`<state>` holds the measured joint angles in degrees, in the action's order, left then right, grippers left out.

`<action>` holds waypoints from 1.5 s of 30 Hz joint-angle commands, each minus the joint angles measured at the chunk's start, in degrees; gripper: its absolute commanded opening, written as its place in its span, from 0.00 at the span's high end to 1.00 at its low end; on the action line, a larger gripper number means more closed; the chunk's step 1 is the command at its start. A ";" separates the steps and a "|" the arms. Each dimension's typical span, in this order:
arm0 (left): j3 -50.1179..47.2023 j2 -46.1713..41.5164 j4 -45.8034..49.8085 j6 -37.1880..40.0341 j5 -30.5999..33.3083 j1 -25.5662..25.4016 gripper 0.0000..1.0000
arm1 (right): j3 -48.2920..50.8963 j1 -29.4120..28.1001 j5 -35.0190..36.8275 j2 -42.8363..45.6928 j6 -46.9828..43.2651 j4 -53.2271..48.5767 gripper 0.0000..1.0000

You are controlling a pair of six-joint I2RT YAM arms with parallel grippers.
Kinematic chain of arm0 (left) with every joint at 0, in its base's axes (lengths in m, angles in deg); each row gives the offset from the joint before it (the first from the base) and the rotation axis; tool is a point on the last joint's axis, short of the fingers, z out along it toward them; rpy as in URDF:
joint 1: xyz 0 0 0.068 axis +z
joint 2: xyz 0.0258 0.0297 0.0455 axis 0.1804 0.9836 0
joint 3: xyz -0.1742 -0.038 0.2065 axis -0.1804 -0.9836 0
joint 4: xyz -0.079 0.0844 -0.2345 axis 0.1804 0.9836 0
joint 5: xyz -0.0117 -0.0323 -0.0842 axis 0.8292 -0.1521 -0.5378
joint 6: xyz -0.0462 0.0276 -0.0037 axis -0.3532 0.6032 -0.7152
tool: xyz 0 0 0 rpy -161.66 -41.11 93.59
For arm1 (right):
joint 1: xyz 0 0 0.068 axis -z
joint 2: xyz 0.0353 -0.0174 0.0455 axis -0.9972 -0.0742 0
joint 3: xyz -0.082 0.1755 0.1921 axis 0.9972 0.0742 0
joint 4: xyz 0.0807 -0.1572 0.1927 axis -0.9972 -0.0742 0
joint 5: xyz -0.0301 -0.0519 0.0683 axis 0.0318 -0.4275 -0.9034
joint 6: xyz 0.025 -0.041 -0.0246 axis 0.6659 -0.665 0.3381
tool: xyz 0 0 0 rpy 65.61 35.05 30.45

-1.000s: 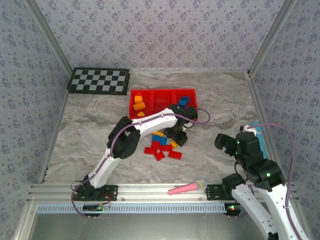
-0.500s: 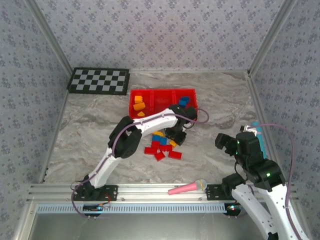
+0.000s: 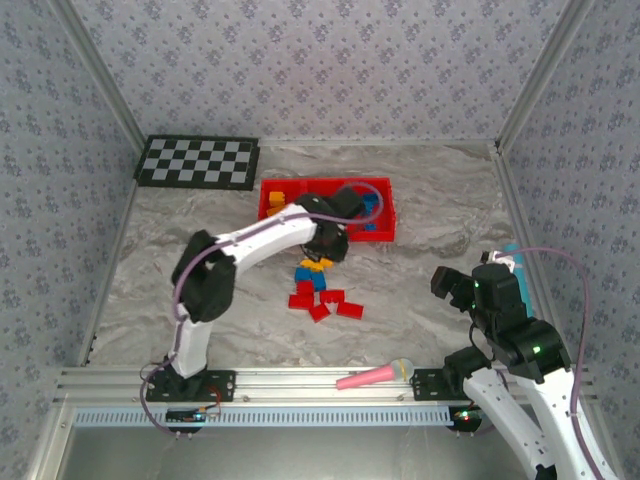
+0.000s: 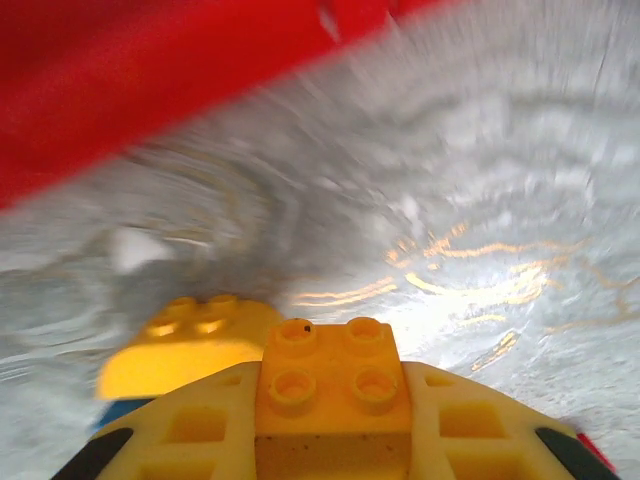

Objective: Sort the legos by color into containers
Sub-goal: Pick up the lego from the center of the table, then place the lego in the container.

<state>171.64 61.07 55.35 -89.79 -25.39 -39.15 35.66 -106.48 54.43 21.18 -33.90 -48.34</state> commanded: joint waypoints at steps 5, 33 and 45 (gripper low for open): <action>1.55 -8.63 -2.78 -2.87 4.23 7.50 0.80 | -1.25 0.39 2.32 0.38 -0.04 -1.66 0.00; 11.54 8.59 -12.44 -2.87 -4.11 24.48 0.61 | -3.62 0.55 2.67 0.32 -0.49 -3.83 0.00; -15.02 -13.27 -25.63 0.29 -6.41 23.99 0.00 | -1.53 0.73 0.01 -0.89 -0.06 -0.80 0.00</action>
<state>160.26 55.54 34.19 -90.81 -30.85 -14.80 33.40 -106.22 55.43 20.98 -34.12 -50.35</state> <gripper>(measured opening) 0.996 0.996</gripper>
